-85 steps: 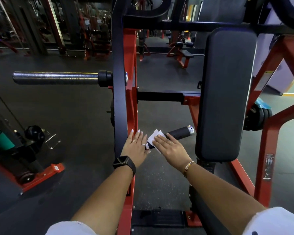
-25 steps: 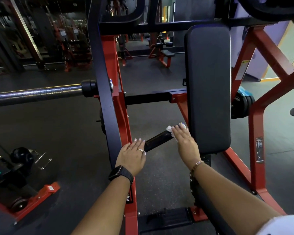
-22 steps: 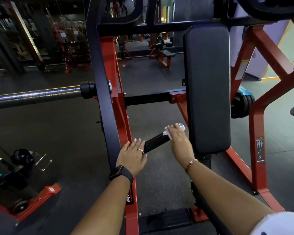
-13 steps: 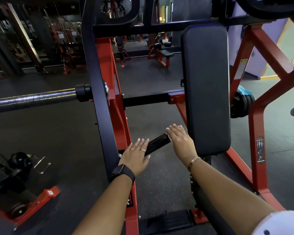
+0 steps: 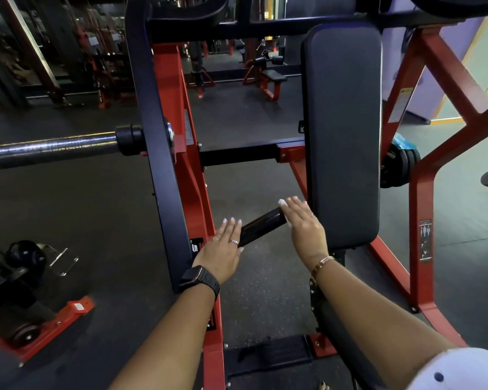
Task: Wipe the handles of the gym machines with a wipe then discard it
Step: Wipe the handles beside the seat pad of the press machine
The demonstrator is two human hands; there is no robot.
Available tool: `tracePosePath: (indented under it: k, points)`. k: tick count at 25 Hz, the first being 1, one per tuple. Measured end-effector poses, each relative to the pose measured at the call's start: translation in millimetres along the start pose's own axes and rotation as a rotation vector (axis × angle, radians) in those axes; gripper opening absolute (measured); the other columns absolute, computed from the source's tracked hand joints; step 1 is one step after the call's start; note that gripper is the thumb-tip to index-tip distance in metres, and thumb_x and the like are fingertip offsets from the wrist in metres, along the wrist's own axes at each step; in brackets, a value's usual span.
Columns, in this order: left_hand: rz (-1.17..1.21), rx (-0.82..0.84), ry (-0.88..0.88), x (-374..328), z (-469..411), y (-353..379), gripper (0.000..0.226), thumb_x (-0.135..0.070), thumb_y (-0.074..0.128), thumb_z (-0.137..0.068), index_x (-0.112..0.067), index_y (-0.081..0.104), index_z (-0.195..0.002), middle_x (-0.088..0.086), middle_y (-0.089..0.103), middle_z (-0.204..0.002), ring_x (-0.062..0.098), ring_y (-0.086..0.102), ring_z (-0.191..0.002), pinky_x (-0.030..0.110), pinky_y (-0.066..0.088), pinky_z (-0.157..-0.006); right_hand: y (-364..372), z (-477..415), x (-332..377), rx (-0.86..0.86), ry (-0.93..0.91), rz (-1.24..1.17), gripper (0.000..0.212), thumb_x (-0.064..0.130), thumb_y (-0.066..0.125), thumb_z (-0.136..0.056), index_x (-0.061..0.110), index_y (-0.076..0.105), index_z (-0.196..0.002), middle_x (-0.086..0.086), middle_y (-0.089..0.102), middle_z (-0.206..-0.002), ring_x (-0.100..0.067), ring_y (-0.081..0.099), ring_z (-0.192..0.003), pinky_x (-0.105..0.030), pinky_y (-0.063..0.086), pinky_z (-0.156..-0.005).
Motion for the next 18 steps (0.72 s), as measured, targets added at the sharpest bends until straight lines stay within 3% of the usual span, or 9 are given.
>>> tracePosePath:
  k: [2,7,11,13,15,18]
  points:
    - [-0.004,0.002,0.002,0.2,1.6,-1.5,0.063,-0.036,0.026,-0.103,-0.012,-0.005,-0.152,0.004,-0.001,-0.161,0.017,-0.007,-0.147,0.030,0.024,-0.114,5.3,-4.5,16.5,-0.001,0.041,-0.011,0.054,-0.023,0.067,-0.068,-0.003,0.063,-0.117,-0.018,0.064,-0.120,-0.033,0.058,-0.117,-0.048,0.042,-0.102]
    - [0.012,0.005,0.000,-2.2,1.6,-5.7,0.062,-0.036,0.026,-0.103,-0.012,-0.005,-0.152,0.002,-0.002,-0.161,0.015,-0.009,-0.147,0.030,0.021,-0.115,9.8,10.4,39.1,0.114,-0.339,0.000,0.044,-0.013,0.061,-0.072,-0.001,0.066,-0.114,-0.016,0.062,-0.123,-0.031,0.056,-0.120,-0.045,0.040,-0.105]
    - [0.021,0.014,0.003,-0.9,2.4,-5.9,0.062,-0.036,0.025,-0.103,-0.013,-0.007,-0.151,0.002,-0.003,-0.161,0.015,-0.009,-0.147,0.030,0.023,-0.114,-8.8,-21.3,4.2,0.050,-0.062,0.082,0.037,-0.018,0.070,-0.068,-0.004,0.070,-0.102,-0.019,0.068,-0.109,-0.035,0.062,-0.110,-0.050,0.044,-0.100]
    - [0.020,0.012,-0.002,-1.5,2.9,-6.0,0.062,-0.036,0.025,-0.103,-0.013,-0.007,-0.151,0.001,-0.003,-0.161,0.014,-0.009,-0.147,0.029,0.024,-0.113,-4.4,-23.4,20.9,0.041,-0.029,0.092,0.035,-0.018,0.073,-0.061,-0.003,0.071,-0.093,-0.018,0.070,-0.101,-0.035,0.066,-0.100,-0.049,0.047,-0.097]
    - [0.023,0.006,-0.003,-1.1,2.4,-6.1,0.062,-0.035,0.027,-0.103,-0.011,-0.004,-0.152,0.002,-0.001,-0.161,0.014,-0.008,-0.147,0.028,0.024,-0.114,10.9,-7.1,55.7,0.091,-0.141,0.025,0.040,-0.014,0.073,-0.060,0.000,0.071,-0.097,-0.017,0.069,-0.104,-0.032,0.066,-0.100,-0.045,0.049,-0.095]
    - [0.044,0.007,0.013,-0.2,1.6,-4.6,0.061,-0.032,0.032,-0.103,-0.010,0.003,-0.152,0.002,0.002,-0.161,0.013,-0.009,-0.146,0.027,0.019,-0.116,22.0,25.2,75.9,0.145,-0.308,-0.122,0.045,-0.008,0.062,-0.075,0.000,0.063,-0.118,-0.016,0.062,-0.124,-0.027,0.057,-0.119,-0.041,0.044,-0.103]
Point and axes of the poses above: each hand's wrist, its own z-axis away from the middle knuckle, its own y-axis out of the palm, x = y × z, the point moved 1 cm from there along -z, towards the middle knuckle
